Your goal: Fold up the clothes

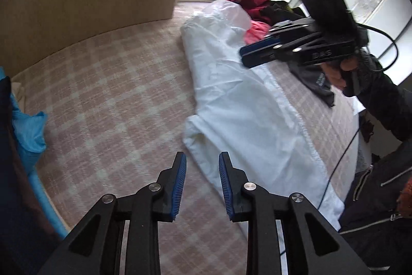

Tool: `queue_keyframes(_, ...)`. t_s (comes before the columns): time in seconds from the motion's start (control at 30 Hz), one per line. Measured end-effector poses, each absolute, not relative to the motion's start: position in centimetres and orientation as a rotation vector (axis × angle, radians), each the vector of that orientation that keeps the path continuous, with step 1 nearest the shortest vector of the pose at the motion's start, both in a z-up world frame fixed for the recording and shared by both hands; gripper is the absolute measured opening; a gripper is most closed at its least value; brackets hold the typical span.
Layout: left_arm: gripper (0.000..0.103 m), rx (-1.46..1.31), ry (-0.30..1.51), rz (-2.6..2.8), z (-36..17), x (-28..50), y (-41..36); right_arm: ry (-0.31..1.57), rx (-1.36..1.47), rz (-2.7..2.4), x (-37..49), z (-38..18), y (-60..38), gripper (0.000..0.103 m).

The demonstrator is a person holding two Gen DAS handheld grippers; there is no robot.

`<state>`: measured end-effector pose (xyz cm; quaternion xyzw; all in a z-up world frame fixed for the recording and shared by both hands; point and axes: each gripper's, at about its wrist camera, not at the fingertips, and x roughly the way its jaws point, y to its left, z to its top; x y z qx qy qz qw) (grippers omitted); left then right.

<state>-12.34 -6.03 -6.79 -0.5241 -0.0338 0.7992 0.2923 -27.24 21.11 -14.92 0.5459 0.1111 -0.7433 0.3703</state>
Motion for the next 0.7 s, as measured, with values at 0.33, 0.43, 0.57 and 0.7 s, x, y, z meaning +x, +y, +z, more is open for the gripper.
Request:
queue_keyframes(0.33, 0.024, -1.438, -0.202, 2.115, -9.7, -15.3, -4.6, 0.165, 1.512, -1.842, -27.7, -15.9, 22.6, 0.042)
queue_keyframes(0.43, 0.023, -1.438, -0.248, 2.082, -10.0, -16.9, -4.5, 0.126, 1.572, -1.794, -28.7, -17.0, 22.5, 0.042)
queue_keyframes(0.57, 0.015, -1.489, -0.232, 2.022, -11.3, -17.3, -4.3, 0.091, 1.608, -1.706, -28.6, -18.4, 21.7, 0.042)
queue_keyframes(0.7, 0.010, -1.519, -0.219, 2.006, -11.9, -17.0, -4.7, 0.104, 1.573, -1.677, -28.0, -18.4, 21.3, 0.042)
